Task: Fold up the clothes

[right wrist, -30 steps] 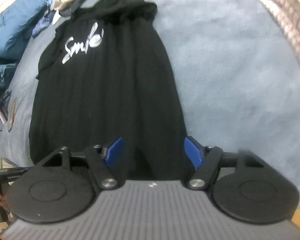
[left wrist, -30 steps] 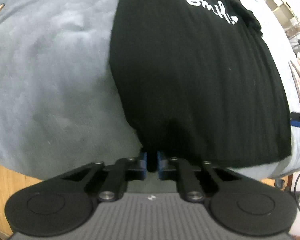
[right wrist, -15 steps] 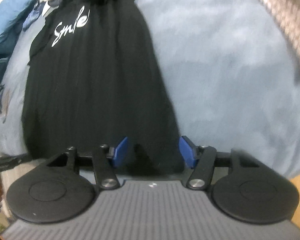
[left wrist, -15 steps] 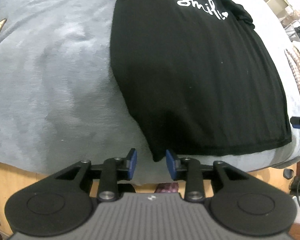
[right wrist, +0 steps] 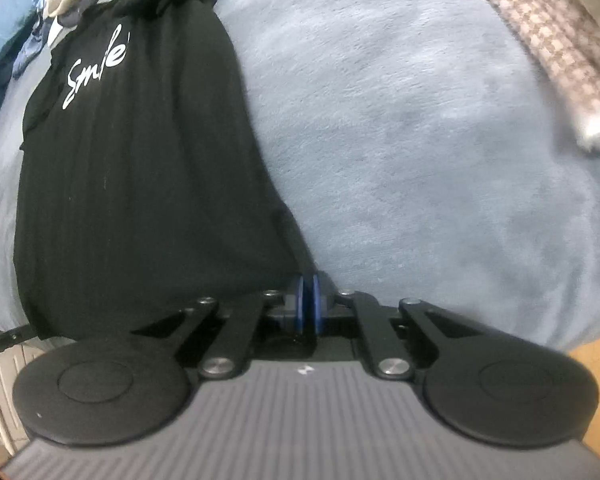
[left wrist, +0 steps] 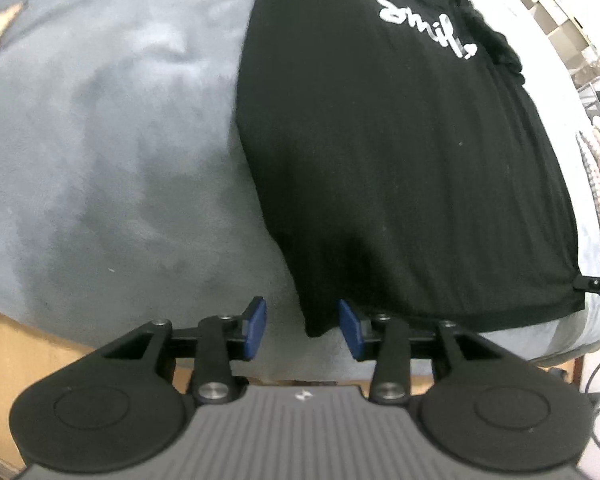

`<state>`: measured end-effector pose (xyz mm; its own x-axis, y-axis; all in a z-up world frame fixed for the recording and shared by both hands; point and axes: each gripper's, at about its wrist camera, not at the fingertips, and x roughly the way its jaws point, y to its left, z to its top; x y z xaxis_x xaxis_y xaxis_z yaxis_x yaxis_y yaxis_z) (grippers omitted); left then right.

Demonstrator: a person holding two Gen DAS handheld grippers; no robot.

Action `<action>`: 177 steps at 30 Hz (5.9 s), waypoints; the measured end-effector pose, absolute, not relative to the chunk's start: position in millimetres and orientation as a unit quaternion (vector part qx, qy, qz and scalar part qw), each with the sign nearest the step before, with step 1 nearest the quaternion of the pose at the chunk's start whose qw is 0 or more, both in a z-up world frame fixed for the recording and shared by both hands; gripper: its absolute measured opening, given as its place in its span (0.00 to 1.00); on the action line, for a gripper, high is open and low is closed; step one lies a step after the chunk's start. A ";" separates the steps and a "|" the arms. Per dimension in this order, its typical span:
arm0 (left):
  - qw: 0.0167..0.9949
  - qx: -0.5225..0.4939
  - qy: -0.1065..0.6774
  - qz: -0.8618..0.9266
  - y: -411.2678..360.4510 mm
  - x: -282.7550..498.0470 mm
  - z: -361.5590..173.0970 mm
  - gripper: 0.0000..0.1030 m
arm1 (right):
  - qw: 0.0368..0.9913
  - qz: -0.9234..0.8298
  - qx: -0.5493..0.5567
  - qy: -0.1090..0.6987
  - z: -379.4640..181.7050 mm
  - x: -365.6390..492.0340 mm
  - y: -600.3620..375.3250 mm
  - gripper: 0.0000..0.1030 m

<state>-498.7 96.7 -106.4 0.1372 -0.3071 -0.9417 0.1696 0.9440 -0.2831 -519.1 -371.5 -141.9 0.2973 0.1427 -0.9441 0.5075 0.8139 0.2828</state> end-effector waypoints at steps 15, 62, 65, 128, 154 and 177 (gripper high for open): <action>0.759 -0.081 0.638 -0.101 88.0 -499.8 -116.7 0.02 | 0.746 -0.079 0.291 0.594 -149.4 -506.6 -351.4 0.16; 0.863 -0.104 0.465 -0.169 44.7 -352.7 78.2 0.02 | 0.803 0.026 0.548 0.234 8.1 -455.7 -417.1 0.03; 0.830 -0.070 0.530 -0.156 42.0 -358.2 8.6 0.02 | 0.771 -0.022 0.562 0.297 -70.9 -472.8 -394.9 0.03; 0.770 -0.081 0.602 -0.193 102.9 -324.9 -110.5 0.48 | 0.833 -0.117 0.037 0.539 -64.3 -416.5 -305.9 0.34; 0.735 -0.172 0.625 -0.199 163.3 -312.6 -133.0 0.03 | 0.791 0.306 -0.144 0.510 -119.0 -286.9 -38.5 0.32; 0.727 -0.028 0.634 -0.263 141.9 -285.8 -88.6 0.25 | 0.817 0.146 -0.018 0.557 -111.0 -238.2 -90.9 0.33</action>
